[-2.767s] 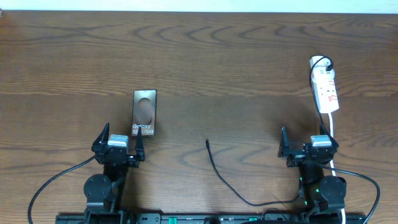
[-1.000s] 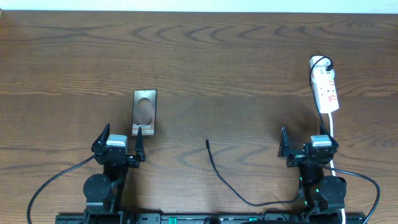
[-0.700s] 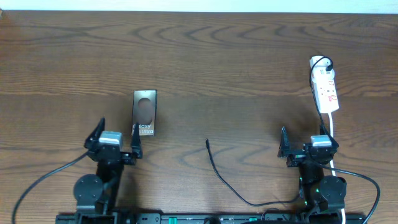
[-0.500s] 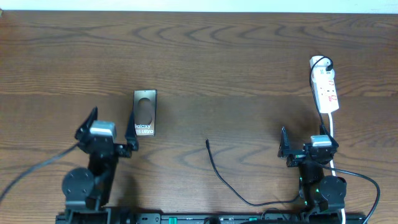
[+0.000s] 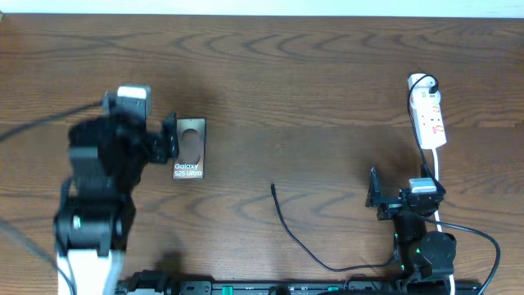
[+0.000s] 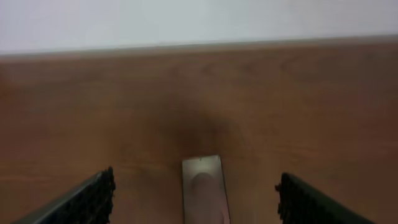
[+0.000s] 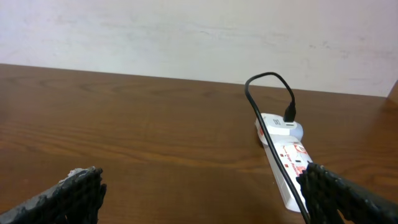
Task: Plug charger to phone and switch on socket
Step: 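Move the left gripper forward over the Galaxy phone, then lower the left gripper and close it on the phone's sides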
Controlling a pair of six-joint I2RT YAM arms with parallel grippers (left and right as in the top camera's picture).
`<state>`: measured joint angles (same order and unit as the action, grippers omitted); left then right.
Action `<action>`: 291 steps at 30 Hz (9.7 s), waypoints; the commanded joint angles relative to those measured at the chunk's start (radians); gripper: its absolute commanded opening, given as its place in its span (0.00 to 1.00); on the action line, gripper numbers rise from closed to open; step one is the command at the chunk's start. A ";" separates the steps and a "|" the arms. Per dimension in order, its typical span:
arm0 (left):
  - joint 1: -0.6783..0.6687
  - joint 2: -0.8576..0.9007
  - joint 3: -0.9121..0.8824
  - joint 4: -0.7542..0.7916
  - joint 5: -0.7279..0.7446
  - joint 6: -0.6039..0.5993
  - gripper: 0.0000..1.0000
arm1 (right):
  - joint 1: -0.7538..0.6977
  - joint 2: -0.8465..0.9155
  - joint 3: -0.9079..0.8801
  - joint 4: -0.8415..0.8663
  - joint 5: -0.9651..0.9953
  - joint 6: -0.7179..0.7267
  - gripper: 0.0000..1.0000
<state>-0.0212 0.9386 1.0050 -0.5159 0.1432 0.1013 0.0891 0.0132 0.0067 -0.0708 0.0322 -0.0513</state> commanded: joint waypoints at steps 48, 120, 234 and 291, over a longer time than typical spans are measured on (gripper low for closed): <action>0.003 0.645 0.242 -0.347 0.006 -0.059 0.96 | 0.003 0.000 -0.001 -0.003 -0.005 0.010 0.99; -0.074 0.917 0.161 -0.181 -0.049 -0.081 0.96 | 0.003 0.000 -0.001 -0.003 -0.005 0.010 0.99; -0.057 0.997 0.127 -0.117 -0.090 -0.095 0.97 | 0.003 0.000 -0.001 -0.003 -0.005 0.010 0.99; -0.106 0.997 0.124 -0.126 -0.091 -0.061 0.97 | 0.003 0.000 -0.001 -0.003 -0.005 0.009 0.99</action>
<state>-0.1291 1.8927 1.1416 -0.6243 0.0570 0.0376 0.0891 0.0132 0.0067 -0.0700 0.0326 -0.0513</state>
